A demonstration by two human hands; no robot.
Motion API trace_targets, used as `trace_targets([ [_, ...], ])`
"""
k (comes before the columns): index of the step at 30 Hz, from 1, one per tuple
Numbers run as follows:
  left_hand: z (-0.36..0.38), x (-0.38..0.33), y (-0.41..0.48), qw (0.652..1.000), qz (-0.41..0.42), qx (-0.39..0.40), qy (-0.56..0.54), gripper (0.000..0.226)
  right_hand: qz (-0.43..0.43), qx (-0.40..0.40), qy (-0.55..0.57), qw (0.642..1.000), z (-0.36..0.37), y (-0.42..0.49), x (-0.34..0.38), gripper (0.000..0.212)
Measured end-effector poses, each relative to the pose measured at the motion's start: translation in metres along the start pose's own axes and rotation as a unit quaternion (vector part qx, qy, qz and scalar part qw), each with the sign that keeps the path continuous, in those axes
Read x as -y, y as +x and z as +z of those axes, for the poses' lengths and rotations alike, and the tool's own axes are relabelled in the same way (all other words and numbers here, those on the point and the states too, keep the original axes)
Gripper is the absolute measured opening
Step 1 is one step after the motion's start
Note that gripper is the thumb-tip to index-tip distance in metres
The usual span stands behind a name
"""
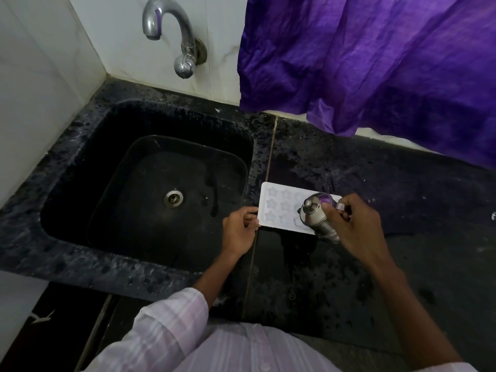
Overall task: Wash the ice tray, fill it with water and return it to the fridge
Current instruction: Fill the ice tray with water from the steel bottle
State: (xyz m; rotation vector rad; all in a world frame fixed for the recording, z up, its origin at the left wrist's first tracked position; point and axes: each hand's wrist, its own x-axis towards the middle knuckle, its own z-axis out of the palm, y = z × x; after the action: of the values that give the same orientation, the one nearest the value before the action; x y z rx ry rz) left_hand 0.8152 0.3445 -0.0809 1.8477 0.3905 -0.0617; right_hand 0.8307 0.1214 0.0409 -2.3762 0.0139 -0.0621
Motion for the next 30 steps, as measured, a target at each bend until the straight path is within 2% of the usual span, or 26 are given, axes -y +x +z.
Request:
trace_targets([
  [10,0.000,0.003,0.001,1.000,0.003,0.002,-0.003,0.026,-0.001,0.008,0.005,1.000,-0.004,-0.011,-0.001,0.031],
  [30,0.000,0.002,0.000,1.000,-0.003,0.007,-0.008,0.026,0.011,-0.026,-0.030,0.999,-0.018,-0.020,-0.019,0.031],
])
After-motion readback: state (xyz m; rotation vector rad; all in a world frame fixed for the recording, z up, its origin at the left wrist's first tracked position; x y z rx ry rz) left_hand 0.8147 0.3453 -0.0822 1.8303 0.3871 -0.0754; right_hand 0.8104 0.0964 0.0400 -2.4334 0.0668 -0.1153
